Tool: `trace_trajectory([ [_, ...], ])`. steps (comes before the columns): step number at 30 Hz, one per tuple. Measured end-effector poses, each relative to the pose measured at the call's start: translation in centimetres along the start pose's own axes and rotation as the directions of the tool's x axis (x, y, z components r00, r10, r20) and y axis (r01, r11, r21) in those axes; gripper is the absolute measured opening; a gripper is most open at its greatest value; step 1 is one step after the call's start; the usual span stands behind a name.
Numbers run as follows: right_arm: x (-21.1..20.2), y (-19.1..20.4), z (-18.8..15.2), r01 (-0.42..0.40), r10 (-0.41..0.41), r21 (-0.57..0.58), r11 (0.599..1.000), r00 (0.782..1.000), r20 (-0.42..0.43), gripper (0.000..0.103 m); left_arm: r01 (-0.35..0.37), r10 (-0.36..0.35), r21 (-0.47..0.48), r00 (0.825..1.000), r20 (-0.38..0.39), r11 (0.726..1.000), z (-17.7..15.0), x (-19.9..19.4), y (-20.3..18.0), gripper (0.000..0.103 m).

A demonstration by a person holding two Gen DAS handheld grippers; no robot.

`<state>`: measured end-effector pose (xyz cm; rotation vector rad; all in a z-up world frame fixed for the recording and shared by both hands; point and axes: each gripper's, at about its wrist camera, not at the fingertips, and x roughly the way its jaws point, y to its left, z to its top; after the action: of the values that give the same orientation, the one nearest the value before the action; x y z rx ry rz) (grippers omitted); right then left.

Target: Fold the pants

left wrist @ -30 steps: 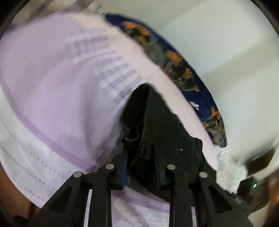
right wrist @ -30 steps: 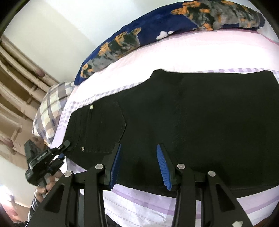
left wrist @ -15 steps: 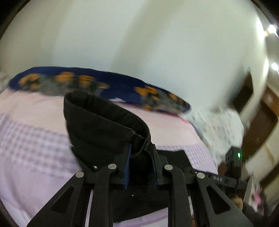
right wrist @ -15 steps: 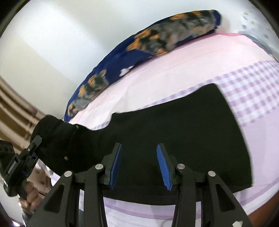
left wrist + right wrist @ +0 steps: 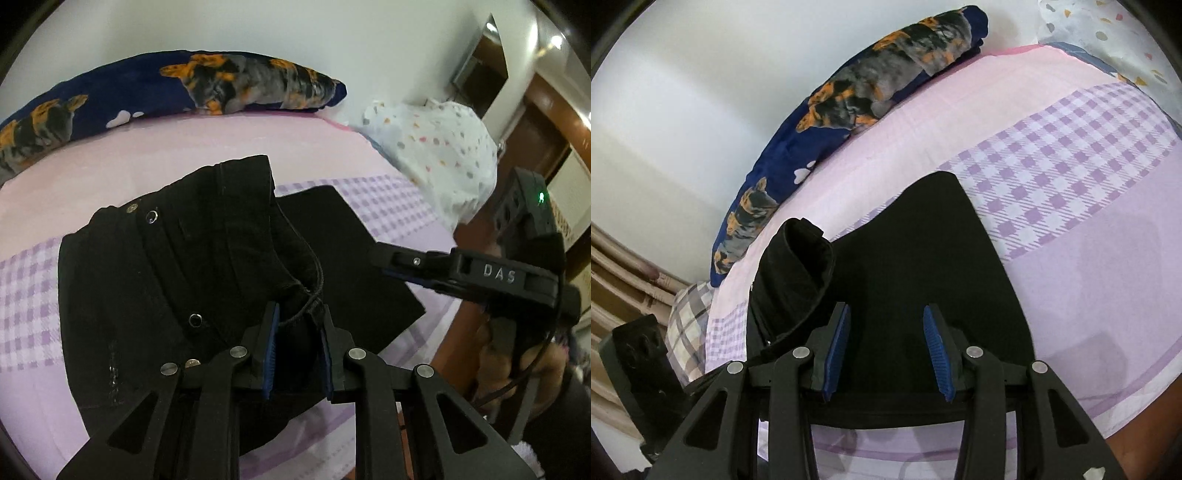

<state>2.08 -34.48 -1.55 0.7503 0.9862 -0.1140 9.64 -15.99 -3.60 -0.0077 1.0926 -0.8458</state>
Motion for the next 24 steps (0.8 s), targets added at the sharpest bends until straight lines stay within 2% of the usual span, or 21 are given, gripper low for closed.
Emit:
trace_trajectory([
  [1, 0.1, -0.1, 0.1, -0.003, 0.003, -0.006, 1.0, 1.0, -0.011, 0.04, 0.003, -0.003, 0.002, 1.0, 0.001, 1.0, 0.1, -0.2, -0.1, 0.022],
  [3, 0.3, -0.2, 0.2, -0.008, 0.007, -0.02, 1.0, 1.0, -0.026, 0.04, 0.032, -0.032, 0.004, 0.999, 0.005, 0.999, 0.3, -0.7, -0.5, 0.03],
  [5, 0.6, -0.2, 0.4, -0.026, 0.025, -0.028, 0.999, 0.999, -0.048, 0.04, 0.084, -0.084, 0.0, 0.996, 0.04, 0.996, 0.0, -2.4, -0.4, 0.031],
  [9, 1.2, -0.3, 0.7, -0.097, 0.094, -0.027, 0.995, 0.989, -0.113, 0.04, 0.075, -0.074, -0.003, 0.989, 0.127, 0.997, 0.7, -5.2, 0.1, 0.047],
  [10, 1.5, -0.4, 0.8, -0.122, 0.117, -0.025, 0.992, 0.983, -0.144, 0.041, 0.071, -0.068, -0.014, 0.986, 0.149, 0.997, 0.7, -5.9, 0.7, 0.047],
  [12, 2.1, -0.5, 0.9, -0.147, 0.139, -0.03, 0.989, 0.974, -0.181, 0.042, 0.01, -0.006, -0.021, 0.986, 0.168, 1.0, 0.7, -6.8, 2.2, 0.048],
  [13, 2.4, -0.5, 1.0, -0.155, 0.145, -0.038, 0.987, 0.969, -0.199, 0.042, -0.045, 0.049, -0.031, 0.986, 0.16, 0.999, 0.5, -6.8, 3.4, 0.048],
  [15, 3.2, -0.5, 1.1, -0.191, 0.177, -0.035, 0.981, 0.953, -0.247, 0.042, -0.107, 0.115, -0.066, 0.985, 0.13, 0.992, 0.1, -6.7, 5.3, 0.048],
  [17, 4.0, -0.5, 1.2, -0.197, 0.183, -0.027, 0.98, 0.946, -0.269, 0.043, -0.164, 0.174, -0.108, 0.981, 0.088, 0.98, -0.6, -6.1, 7.3, 0.048],
  [21, 5.4, -0.1, 1.3, -0.237, 0.218, -0.023, 0.971, 0.922, -0.32, 0.049, -0.169, 0.176, -0.158, 0.984, 0.03, 0.973, -2.2, -4.9, 9.2, 0.048],
  [24, 6.5, 0.2, 1.6, -0.229, 0.204, -0.035, 0.973, 0.919, -0.337, 0.051, -0.164, 0.166, -0.151, 0.986, -0.004, 0.975, -3.6, -3.5, 9.0, 0.048],
])
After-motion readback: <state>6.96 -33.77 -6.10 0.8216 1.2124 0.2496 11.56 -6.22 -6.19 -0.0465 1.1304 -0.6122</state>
